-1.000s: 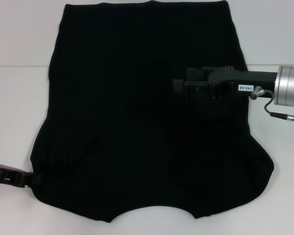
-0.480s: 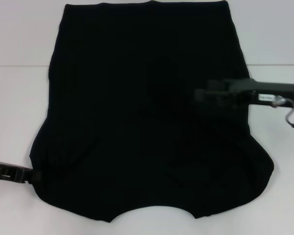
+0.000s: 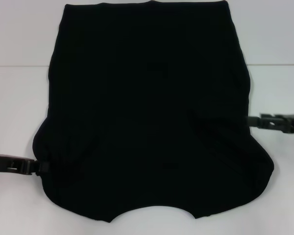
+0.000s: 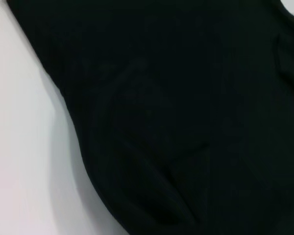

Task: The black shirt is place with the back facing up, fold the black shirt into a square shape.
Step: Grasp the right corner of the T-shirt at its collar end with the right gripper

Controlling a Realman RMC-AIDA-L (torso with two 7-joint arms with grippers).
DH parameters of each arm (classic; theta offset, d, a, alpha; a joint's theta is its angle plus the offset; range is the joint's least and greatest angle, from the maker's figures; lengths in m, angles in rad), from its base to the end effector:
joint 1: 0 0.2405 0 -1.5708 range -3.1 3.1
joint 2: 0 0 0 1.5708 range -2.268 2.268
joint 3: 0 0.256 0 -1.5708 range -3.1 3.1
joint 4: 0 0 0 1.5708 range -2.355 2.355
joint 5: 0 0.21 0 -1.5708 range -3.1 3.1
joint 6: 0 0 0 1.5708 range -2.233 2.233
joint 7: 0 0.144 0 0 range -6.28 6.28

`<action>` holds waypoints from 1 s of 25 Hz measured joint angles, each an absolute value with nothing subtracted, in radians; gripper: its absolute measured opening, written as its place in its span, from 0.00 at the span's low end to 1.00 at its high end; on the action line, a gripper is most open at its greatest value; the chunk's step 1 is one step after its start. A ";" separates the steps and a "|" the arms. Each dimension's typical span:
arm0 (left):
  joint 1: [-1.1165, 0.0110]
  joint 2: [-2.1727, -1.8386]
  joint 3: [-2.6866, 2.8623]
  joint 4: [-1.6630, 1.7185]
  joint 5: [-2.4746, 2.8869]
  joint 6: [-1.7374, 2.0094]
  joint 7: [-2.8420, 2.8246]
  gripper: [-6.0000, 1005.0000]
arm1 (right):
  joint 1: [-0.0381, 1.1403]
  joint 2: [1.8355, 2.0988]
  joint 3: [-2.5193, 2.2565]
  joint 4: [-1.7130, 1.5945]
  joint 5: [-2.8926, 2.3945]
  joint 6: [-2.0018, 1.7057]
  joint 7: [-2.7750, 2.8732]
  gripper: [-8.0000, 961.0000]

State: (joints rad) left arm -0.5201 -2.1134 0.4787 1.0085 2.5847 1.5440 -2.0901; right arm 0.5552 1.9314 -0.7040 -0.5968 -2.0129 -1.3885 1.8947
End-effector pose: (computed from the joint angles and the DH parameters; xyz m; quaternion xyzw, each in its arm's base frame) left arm -0.3221 0.3237 0.0540 -0.8296 -0.5181 -0.0485 0.2026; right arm 0.3003 0.3640 0.0506 -0.8480 0.4538 0.2092 0.1764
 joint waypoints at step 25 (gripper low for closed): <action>-0.533 -2.118 0.486 0.982 2.569 1.534 -2.083 0.05 | 0.521 1.924 -0.708 -0.535 -2.183 -1.359 1.974 0.74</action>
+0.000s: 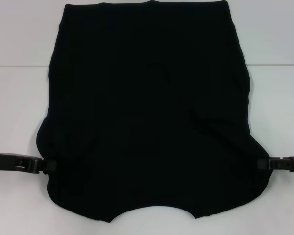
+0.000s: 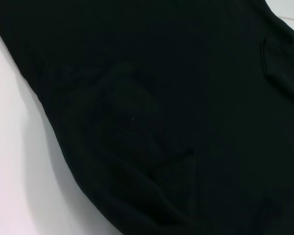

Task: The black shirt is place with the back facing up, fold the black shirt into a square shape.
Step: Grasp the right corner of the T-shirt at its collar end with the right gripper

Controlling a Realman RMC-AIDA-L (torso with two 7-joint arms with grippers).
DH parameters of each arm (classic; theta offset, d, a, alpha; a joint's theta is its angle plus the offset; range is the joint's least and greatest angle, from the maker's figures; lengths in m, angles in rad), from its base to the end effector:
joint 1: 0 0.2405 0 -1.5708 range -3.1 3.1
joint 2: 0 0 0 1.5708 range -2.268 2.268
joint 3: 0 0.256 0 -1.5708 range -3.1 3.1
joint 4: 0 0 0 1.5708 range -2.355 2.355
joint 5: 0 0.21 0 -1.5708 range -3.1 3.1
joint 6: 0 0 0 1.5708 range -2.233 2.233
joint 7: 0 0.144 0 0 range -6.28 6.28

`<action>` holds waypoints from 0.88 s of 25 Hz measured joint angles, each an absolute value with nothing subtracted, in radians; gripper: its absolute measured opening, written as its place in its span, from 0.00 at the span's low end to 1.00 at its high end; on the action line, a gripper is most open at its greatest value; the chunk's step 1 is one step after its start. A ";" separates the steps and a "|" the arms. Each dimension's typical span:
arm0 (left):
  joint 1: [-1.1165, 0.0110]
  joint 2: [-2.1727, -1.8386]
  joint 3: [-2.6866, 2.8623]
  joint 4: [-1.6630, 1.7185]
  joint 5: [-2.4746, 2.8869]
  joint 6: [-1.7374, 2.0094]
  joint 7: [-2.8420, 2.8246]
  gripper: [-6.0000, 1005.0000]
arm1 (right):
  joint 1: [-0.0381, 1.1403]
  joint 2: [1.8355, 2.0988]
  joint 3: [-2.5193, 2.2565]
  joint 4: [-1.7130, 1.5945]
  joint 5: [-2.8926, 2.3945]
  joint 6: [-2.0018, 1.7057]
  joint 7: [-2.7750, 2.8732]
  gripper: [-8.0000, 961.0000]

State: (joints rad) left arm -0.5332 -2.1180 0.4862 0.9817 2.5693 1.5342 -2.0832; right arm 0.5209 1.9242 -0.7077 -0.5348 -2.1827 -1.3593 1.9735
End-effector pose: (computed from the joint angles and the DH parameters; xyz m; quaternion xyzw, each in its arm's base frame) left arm -0.3166 0.3275 0.0460 -0.8343 -0.5134 -0.0568 0.1925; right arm 0.3389 0.3350 0.0335 -0.8254 0.5270 0.1269 0.1579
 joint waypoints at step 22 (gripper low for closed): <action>-0.514 -2.110 0.476 0.999 2.573 1.543 -2.101 0.05 | 0.479 1.942 -0.694 -0.534 -2.189 -1.371 1.958 0.06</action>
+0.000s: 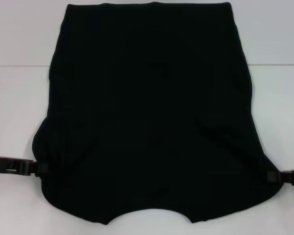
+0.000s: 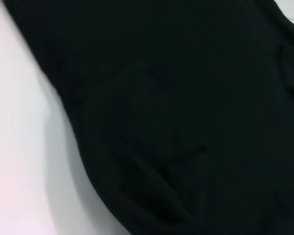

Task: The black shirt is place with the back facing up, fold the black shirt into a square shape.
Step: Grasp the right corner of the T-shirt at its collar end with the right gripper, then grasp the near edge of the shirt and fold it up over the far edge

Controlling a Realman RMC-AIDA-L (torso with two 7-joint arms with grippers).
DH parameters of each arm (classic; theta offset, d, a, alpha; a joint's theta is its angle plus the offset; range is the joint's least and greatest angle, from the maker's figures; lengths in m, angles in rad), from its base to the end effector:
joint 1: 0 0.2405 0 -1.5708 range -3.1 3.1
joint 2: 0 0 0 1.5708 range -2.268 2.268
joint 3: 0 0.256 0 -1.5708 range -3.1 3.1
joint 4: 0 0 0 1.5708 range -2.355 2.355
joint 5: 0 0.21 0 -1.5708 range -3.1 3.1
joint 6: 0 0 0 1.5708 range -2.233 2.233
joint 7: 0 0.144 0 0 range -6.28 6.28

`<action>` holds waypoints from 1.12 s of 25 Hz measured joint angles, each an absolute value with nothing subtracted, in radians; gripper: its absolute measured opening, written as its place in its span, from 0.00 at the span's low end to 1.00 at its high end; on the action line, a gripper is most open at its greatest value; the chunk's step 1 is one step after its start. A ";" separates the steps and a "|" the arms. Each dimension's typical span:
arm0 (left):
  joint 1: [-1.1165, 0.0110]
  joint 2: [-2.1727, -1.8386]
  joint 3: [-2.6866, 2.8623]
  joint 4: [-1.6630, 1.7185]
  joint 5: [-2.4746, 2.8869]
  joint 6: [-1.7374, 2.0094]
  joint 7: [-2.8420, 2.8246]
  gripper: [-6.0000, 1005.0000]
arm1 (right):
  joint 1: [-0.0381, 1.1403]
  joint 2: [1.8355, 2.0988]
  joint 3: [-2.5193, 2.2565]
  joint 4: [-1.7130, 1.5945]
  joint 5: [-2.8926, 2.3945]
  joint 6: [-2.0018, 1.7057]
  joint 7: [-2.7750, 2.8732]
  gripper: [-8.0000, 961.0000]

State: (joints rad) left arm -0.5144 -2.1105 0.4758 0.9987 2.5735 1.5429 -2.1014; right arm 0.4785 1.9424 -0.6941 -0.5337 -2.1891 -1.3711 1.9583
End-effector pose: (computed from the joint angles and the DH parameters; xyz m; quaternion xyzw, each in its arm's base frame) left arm -0.3239 0.3222 0.0537 -0.8240 -0.5269 -0.0554 0.2009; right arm 0.3492 0.3174 0.0258 -0.8167 0.5418 0.1298 0.1505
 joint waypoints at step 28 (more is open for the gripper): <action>-0.410 -2.132 0.374 1.059 2.584 1.934 -2.017 0.05 | 0.287 1.863 -0.431 -0.625 -2.343 -1.655 1.781 0.09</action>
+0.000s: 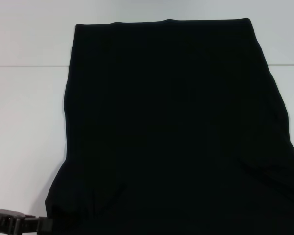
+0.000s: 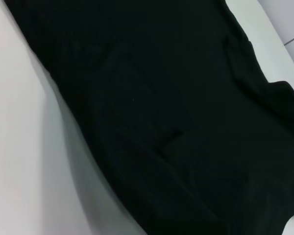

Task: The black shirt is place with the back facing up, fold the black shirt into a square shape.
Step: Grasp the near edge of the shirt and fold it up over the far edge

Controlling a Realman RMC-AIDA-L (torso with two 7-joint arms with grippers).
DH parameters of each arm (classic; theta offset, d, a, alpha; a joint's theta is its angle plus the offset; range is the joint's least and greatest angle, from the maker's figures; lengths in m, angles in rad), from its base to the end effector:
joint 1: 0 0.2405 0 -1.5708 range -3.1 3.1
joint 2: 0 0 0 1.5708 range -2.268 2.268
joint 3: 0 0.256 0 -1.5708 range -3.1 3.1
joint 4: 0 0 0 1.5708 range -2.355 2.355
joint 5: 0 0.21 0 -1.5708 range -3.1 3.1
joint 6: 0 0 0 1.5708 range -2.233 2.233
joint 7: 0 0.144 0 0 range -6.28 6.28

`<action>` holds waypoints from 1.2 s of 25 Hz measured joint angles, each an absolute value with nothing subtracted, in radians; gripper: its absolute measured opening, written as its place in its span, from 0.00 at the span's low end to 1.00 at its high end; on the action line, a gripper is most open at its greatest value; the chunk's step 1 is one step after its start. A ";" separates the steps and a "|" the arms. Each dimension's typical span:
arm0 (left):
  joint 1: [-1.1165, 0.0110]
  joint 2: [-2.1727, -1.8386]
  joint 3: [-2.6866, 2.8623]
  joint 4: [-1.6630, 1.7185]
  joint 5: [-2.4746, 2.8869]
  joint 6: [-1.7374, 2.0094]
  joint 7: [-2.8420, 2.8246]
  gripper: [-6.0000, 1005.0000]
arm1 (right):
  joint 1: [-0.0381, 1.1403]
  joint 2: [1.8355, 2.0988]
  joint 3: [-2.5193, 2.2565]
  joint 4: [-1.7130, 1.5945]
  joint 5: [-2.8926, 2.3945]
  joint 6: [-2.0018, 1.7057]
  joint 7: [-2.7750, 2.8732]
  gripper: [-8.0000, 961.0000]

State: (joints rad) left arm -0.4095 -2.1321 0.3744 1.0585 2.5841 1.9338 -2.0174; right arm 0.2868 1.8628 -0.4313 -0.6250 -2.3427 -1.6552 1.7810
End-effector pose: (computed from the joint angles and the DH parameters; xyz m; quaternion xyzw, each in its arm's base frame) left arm -0.3230 0.2453 0.0527 -0.8303 -0.5477 -0.0874 0.0545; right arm 0.4026 0.2312 0.0927 -0.8164 0.5402 0.1278 0.1594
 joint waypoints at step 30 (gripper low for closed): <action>-0.849 -2.002 0.370 0.585 2.293 1.110 -1.985 0.05 | 0.707 1.955 -0.245 -0.426 -2.202 -1.033 1.728 0.15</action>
